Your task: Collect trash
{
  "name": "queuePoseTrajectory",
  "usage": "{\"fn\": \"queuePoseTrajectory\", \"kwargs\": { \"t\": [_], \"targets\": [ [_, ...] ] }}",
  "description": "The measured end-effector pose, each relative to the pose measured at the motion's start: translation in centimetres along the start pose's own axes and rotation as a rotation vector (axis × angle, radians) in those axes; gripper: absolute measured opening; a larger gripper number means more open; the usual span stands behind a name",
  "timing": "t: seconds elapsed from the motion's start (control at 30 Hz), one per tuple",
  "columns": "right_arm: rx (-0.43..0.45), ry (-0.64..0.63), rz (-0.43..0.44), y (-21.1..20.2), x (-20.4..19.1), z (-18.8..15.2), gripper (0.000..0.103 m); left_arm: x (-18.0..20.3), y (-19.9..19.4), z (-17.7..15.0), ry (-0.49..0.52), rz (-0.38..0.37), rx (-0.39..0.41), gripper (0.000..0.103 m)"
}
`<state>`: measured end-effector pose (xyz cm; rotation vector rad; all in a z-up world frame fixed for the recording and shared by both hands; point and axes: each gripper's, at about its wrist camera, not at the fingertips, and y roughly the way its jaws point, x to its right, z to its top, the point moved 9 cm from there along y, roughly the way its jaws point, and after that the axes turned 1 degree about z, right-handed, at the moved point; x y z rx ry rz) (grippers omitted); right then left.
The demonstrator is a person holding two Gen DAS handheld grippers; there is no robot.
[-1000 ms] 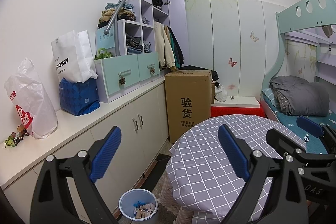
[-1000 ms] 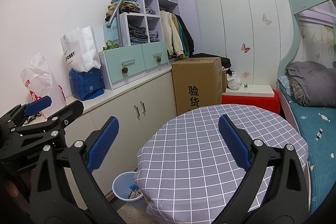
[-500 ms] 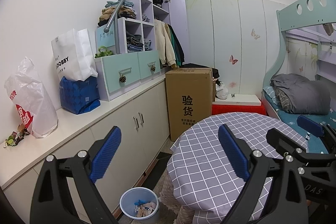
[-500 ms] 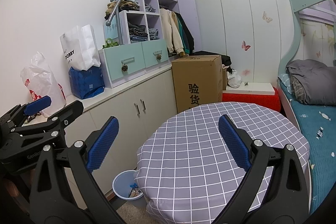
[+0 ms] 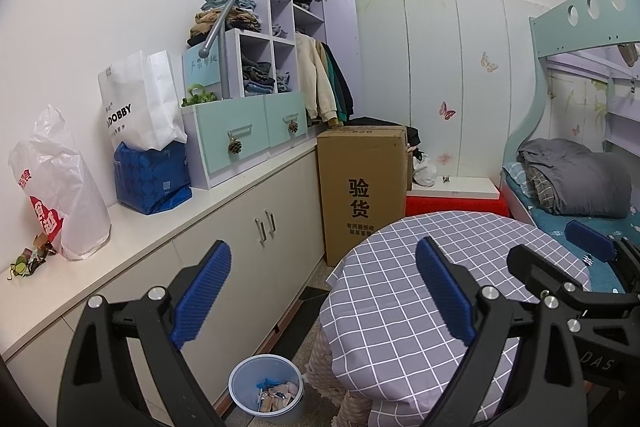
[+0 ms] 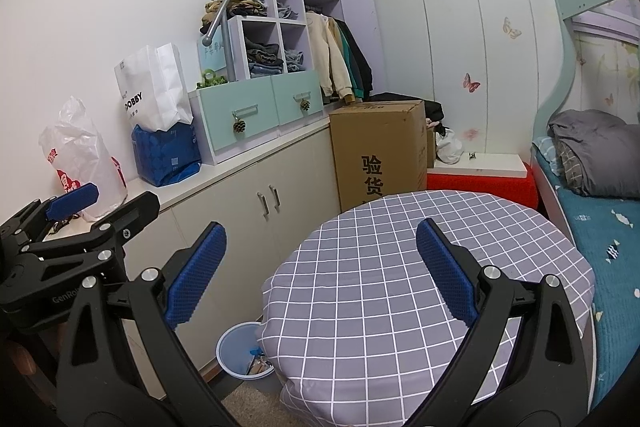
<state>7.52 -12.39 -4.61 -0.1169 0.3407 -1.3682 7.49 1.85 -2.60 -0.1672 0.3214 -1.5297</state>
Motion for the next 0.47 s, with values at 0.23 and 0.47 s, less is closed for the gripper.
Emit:
{"fn": "queuePoseTrajectory", "kwargs": {
  "t": [0.23,0.47],
  "targets": [
    [0.000,0.008,0.005,0.4,0.2,0.2,0.094,0.0,0.5,0.3,0.007,0.003,0.002,0.092],
    [-0.016,0.038,-0.011,1.7,2.5,-0.4,0.094,1.7,2.8,0.6,0.042,0.002,-0.022,0.092]
  ]
}}
